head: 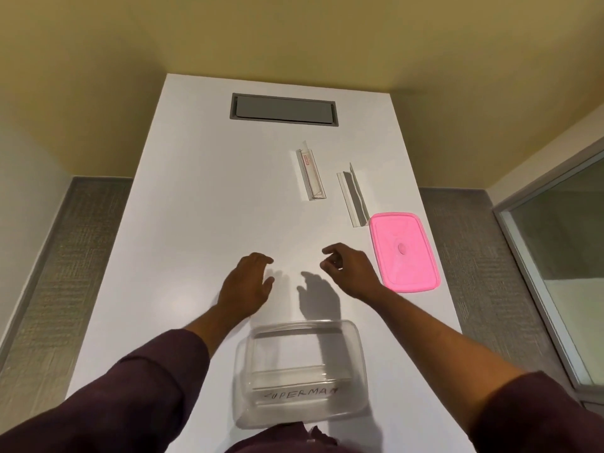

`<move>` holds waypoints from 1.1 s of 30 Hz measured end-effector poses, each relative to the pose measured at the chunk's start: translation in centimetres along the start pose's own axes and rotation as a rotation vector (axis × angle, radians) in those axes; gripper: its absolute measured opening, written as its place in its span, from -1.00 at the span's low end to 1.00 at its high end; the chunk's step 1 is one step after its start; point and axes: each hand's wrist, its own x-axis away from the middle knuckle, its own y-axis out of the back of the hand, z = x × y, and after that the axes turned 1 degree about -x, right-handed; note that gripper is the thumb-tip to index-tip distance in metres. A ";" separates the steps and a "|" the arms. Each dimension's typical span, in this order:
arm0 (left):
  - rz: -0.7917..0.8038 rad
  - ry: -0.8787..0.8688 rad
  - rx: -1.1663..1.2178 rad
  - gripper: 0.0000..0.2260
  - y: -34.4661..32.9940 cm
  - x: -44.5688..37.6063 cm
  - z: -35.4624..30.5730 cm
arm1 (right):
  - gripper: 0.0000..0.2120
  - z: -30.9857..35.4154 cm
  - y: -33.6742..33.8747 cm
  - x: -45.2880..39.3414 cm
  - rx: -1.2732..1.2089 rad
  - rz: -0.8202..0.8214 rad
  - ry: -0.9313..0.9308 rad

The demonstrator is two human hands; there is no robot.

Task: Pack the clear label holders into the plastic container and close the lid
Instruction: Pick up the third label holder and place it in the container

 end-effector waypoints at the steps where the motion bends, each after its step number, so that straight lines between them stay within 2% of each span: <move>1: 0.016 0.035 -0.003 -0.64 -0.1 -0.9 0.8 | -0.72 0.0 0.0 -1.4 -0.028 -0.014 -0.043; 5: 0.085 0.120 -0.032 -0.51 -1.4 -4.2 3.9 | -0.72 -0.4 0.0 -6.9 -0.153 -0.073 -0.193; 10: 0.225 0.156 -0.199 -0.36 -3.6 -7.6 8.1 | -0.63 -1.2 0.1 -14.6 -0.315 -0.065 -0.345; 15: 0.150 0.096 -0.269 -0.37 -5.7 -9.0 10.8 | -0.52 -1.8 0.3 -21.9 -0.053 -0.142 -0.246; 18: 0.084 0.096 -0.288 -0.38 -7.5 -8.9 11.4 | -0.49 -2.0 -0.2 -25.3 -0.076 -0.150 -0.274; 21: 0.058 0.112 -0.287 -0.38 -8.3 -9.2 11.6 | -0.55 -2.5 -1.1 -27.4 -0.139 -0.152 -0.346; 28: 0.048 0.118 -0.270 -0.38 -8.8 -9.0 12.0 | -0.88 -3.3 -3.7 -28.7 -0.293 -0.241 -0.374; 33: 0.059 0.128 -0.276 -0.38 -9.0 -8.8 12.1 | -0.87 -2.6 -2.9 -27.6 -0.425 -0.279 -0.396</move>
